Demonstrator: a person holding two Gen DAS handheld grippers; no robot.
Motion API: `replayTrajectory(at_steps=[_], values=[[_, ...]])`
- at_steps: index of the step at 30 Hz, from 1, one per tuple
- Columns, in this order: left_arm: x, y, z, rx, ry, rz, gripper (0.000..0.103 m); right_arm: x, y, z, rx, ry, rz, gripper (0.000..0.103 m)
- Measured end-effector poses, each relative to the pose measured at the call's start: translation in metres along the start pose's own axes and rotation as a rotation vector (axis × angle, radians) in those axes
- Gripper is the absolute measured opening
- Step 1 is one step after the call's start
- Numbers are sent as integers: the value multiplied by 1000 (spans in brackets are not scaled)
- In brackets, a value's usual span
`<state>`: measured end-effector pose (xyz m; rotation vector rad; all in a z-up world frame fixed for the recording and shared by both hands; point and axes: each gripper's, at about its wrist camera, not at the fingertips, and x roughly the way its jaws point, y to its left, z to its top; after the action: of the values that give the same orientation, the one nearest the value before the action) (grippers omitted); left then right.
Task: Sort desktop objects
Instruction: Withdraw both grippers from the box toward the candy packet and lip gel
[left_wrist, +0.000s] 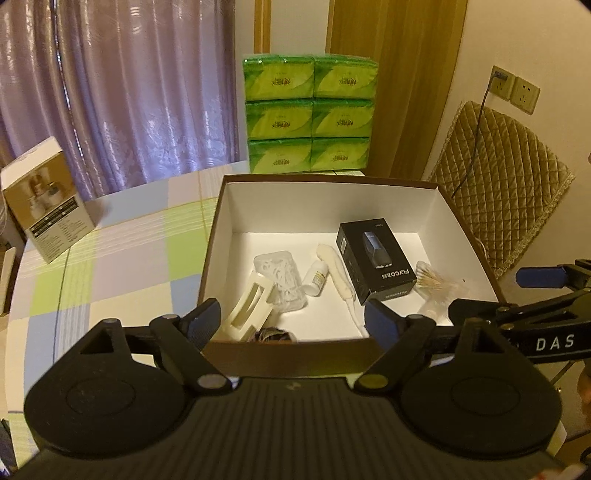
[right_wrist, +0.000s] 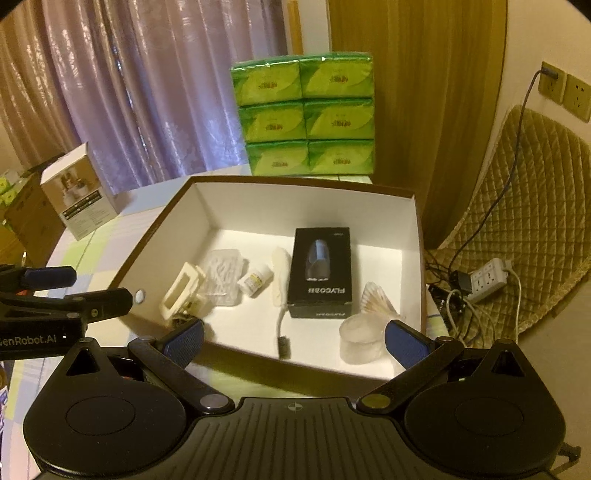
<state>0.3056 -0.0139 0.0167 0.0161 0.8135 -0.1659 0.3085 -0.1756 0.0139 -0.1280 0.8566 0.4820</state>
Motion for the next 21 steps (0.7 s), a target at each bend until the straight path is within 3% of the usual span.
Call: replayTrajectory(at_steps=[21], values=[[-62,-1,-55,-16,-12,-5,84,-35,27,-48,-66,49,32,101]])
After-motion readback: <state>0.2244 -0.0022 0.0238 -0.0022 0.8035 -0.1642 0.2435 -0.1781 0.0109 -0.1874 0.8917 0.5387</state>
